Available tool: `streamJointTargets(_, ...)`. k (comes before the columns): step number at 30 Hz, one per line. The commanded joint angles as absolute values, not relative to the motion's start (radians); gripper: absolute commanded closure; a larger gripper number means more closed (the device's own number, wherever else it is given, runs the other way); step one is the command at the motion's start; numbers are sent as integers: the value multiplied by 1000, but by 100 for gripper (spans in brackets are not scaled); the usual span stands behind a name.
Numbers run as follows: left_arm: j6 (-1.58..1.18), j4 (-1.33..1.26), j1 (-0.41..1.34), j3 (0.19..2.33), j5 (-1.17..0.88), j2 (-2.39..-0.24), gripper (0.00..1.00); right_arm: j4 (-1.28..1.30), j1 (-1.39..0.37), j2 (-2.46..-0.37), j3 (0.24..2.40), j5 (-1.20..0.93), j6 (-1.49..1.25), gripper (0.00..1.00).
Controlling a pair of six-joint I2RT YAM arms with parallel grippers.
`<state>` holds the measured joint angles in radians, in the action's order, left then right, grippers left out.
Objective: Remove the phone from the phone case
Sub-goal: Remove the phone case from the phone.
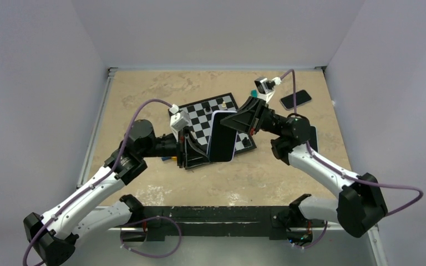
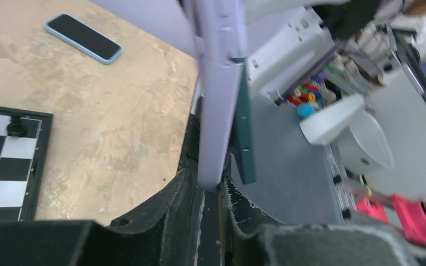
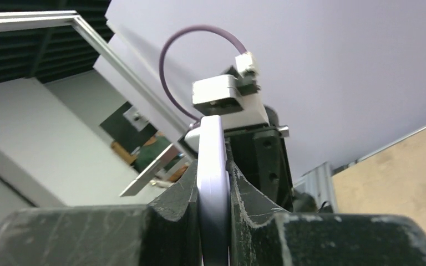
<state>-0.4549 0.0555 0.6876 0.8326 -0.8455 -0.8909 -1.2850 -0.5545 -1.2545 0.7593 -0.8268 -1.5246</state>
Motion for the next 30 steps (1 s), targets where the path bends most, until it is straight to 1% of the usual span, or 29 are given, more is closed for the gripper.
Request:
streamJointTargets(1,-630,-130,672,714,-366,-856,69,-1156,-644,-1127,825,-723,-1384,100)
streamJointTargets(3,-673,-176,675,687,-361,-849,65,-1093,-660,-1128,853,-695,-1327,100)
streamJointTargets(5,-719,-215,678,678,-369,-858,60,-1084,-691,-1149,871,-668,-1293,100)
streamJointTargets(7,-775,-292,682,664,-382,-879,60,-1084,-726,-1172,884,-638,-1261,100)
streamJointTargets(8,-789,-329,686,661,-385,-892,65,-1093,-742,-1182,884,-622,-1253,100)
streamJointTargets(9,-793,-370,688,657,-389,-909,76,-1107,-756,-1190,881,-609,-1244,100)
streamJointTargets(11,-771,-368,691,665,-347,-932,98,-1089,-778,-1196,881,-580,-1229,100)
streamJointTargets(12,-737,-335,695,669,-283,-934,100,-1076,-788,-1196,883,-570,-1228,100)
streamJointTargets(13,-679,-275,715,676,-153,-926,100,-1076,-793,-1196,883,-561,-1240,100)
streamJointTargets(15,-564,-123,783,681,252,-910,100,-1121,-798,-1192,864,-532,-1320,100)
streamJointTargets(16,-538,-86,793,680,409,-919,100,-1166,-798,-1197,853,-518,-1390,100)
streamJointTargets(17,-515,-71,794,677,524,-936,100,-1222,-798,-1210,843,-505,-1468,100)
streamJointTargets(19,-470,-71,794,674,671,-994,100,-1386,-798,-1252,822,-483,-1634,100)
streamJointTargets(21,-434,-78,795,678,726,-1022,100,-1498,-798,-1286,796,-450,-1755,100)
streamJointTargets(22,-438,-64,796,679,728,-1018,100,-1510,-797,-1288,782,-438,-1791,100)
streamJointTargets(24,-415,-103,797,653,692,-992,100,-1460,-787,-1266,764,-431,-1771,100)
streamJointTargets(26,-426,-99,797,633,613,-941,100,-1426,-754,-1237,744,-433,-1732,100)
streamJointTargets(27,-425,-85,796,628,539,-905,100,-1405,-732,-1224,738,-444,-1705,100)
streamJointTargets(29,-456,-12,793,642,321,-829,100,-1313,-687,-1199,733,-467,-1616,100)
streamJointTargets(30,-466,36,792,649,206,-795,91,-1249,-667,-1181,734,-482,-1564,100)
